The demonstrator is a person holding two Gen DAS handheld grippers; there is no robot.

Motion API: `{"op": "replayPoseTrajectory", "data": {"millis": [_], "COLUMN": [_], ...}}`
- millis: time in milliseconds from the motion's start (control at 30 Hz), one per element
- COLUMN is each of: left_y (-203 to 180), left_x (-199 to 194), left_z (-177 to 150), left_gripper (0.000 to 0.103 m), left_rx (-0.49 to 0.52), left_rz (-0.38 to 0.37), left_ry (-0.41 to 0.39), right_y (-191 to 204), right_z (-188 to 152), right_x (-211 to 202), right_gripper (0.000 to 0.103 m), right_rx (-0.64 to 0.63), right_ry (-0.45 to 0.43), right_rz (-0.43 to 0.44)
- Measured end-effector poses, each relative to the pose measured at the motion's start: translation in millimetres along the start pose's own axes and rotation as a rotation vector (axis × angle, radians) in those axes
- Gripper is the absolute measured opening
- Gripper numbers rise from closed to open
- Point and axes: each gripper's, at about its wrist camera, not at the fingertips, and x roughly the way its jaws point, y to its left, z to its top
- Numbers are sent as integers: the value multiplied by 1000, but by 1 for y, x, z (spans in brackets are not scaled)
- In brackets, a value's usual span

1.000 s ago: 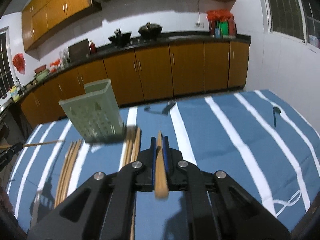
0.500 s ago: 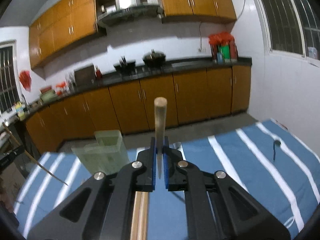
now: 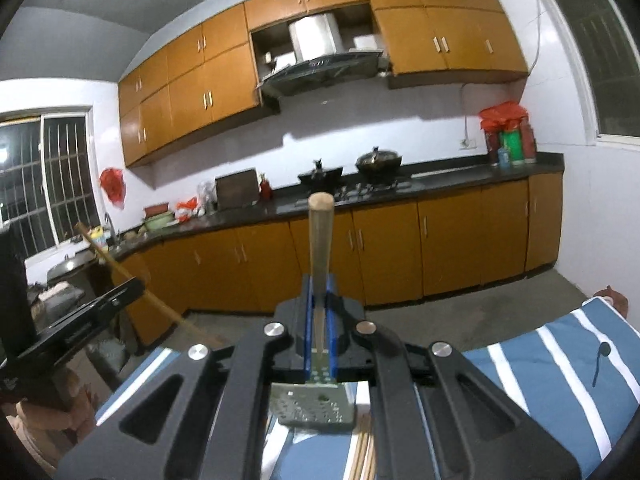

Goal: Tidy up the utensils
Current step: 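Lower both chopsticks into the green holder and open both tools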

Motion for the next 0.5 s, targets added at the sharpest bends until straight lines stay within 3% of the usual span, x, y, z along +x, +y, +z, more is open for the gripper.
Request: {"op": "replayPoseTrajectory", "data": {"millis": [400, 500], "left_y": [7, 10], "left_x": [48, 45], "left_z": [-31, -33], "left_gripper": [7, 20], "left_rx": [-56, -62], "left_rz": [4, -2], "left_ry": [123, 126], "right_y": [11, 12], "right_z": [-34, -36], "right_x": [64, 64], "right_gripper": [10, 17], "right_rx": [-9, -7], "right_ry": [165, 161], "right_rz": [-23, -29]}}
